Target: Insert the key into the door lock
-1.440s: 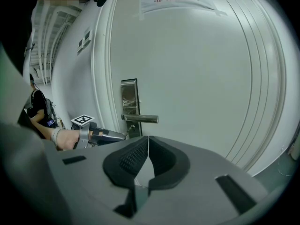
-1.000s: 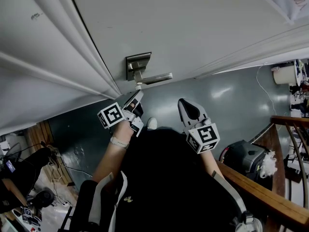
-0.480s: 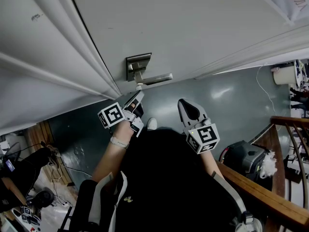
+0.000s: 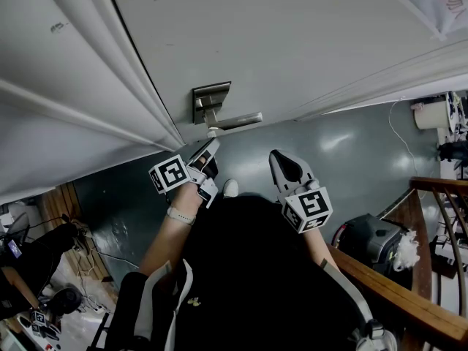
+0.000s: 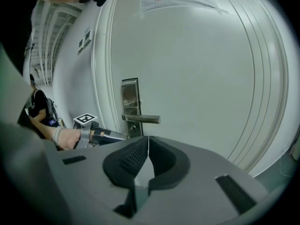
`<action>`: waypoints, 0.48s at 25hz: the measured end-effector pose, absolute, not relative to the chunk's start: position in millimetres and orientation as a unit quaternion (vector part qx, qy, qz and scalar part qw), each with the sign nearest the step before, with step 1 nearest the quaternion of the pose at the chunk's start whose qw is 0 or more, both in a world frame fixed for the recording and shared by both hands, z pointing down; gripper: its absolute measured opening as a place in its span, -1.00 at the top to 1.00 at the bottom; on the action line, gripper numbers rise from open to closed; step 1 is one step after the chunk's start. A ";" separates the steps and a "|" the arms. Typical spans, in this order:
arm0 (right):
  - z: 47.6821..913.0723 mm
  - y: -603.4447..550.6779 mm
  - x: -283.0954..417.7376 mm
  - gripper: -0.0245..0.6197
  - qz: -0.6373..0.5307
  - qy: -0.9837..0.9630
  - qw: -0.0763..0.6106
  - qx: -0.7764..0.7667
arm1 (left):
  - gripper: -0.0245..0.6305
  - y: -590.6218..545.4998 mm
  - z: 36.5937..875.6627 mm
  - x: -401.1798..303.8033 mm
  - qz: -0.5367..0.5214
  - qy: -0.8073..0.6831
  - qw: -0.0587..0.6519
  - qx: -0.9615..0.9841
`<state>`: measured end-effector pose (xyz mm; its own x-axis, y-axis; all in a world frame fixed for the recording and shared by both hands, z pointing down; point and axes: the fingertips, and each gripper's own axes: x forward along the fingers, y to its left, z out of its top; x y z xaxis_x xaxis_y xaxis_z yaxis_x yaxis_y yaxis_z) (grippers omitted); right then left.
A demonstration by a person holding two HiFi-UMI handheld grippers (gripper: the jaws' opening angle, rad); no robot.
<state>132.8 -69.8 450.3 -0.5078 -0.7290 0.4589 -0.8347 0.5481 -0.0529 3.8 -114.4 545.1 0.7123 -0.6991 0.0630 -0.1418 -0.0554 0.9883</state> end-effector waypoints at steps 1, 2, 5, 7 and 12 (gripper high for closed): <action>450.3 -69.9 132.1 0.87 0.137 -0.858 0.196 0.455 | 0.85 -114.4 544.8 3.6 -0.227 -0.304 0.616 0.691; 450.4 -70.2 131.7 0.87 0.137 -0.858 0.196 0.455 | 0.85 -114.4 544.6 3.4 -0.227 -0.303 0.616 0.691; 449.9 -71.2 130.8 0.87 0.136 -0.858 0.196 0.454 | 0.85 -113.7 544.5 4.7 -0.229 -0.299 0.619 0.689; 449.0 -71.4 129.8 0.87 0.136 -0.858 0.195 0.454 | 0.85 -113.9 544.2 5.4 -0.232 -0.297 0.621 0.688; 449.7 -72.3 129.5 0.87 0.136 -0.858 0.196 0.455 | 0.85 -116.6 544.3 4.1 -0.241 -0.299 0.622 0.682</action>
